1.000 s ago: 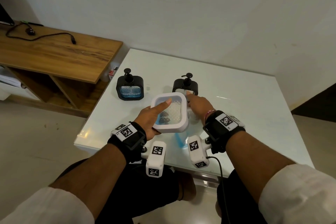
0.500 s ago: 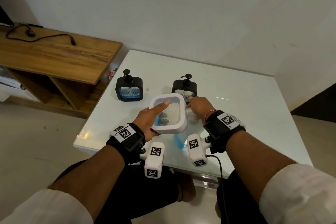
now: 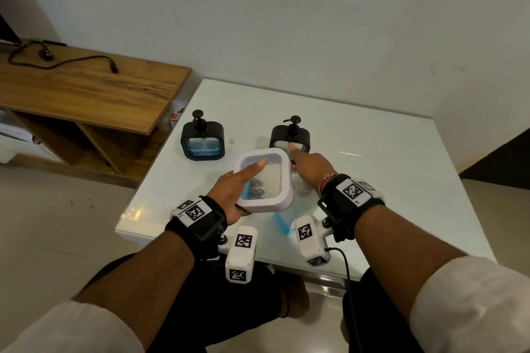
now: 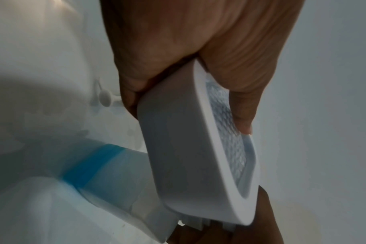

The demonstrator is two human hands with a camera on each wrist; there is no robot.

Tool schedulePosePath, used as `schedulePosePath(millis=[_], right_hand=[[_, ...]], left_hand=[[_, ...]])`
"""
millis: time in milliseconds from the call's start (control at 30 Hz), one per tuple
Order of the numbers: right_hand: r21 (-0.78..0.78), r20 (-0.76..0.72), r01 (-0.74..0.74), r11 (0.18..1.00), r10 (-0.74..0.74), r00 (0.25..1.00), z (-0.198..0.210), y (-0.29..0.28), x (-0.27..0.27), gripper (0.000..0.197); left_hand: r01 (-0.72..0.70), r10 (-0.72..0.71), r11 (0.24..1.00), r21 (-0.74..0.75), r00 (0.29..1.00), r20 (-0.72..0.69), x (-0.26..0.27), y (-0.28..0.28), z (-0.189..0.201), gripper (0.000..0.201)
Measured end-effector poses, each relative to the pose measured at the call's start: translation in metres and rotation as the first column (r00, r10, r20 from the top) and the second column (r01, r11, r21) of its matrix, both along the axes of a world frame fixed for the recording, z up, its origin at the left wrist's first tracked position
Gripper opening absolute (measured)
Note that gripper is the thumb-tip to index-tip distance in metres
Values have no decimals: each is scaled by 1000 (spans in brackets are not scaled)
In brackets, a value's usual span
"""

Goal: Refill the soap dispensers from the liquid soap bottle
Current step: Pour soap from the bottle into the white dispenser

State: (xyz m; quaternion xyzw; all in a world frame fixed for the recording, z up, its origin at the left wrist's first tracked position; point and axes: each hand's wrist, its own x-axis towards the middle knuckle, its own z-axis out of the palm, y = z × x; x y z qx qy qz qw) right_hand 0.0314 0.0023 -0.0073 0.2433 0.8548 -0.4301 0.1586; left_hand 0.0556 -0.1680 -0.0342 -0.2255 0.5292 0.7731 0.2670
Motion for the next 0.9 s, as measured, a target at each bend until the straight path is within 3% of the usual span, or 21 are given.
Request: schedulePosePath(millis=[133,200,333,433,500,633,733,800,900], right_hand=[[18,1,13,1000,-13,1000,-1,-1,2,55],[-22,-4,2,1000,-3,1000,-2,2,0,56],[-115,9,-5,993,6,1000,3,2,-2,45],[-55,12,-62,997,63,998,8,-1,-1,43],[29,49,-111,993,109,993,10,-3,2,45],[42,39,-66,997,64,997,10,-5,5,42],[-55,16,-71,996,72,997,5,1,4,49],[-117,5,3,993,-2,1000,6,3,4,53],[-106,10,-12,994,13,1000,8,2,2,55]], left_hand=[[7,-7,1000,3,1000,-2,-1,1,0,72],[5,-5,1000,5,1000,-3,0,1,1,66],[8,-8,1000,3,1000,-8,1,0,0,76],[6,-6,1000,-3,1000,-17,-1,0,0,78],[14,-14,1000,-6,1000,-24,-2,0,1,74],[15,-15,1000,-11,1000,-19,-1,1,1,63],[17,-17,1000,-5,1000,-10,1,1,1,61],[16,-16,1000,7,1000,-9,2,0,1,57],[5,-5,1000,24,1000,-7,1,-1,1,45]])
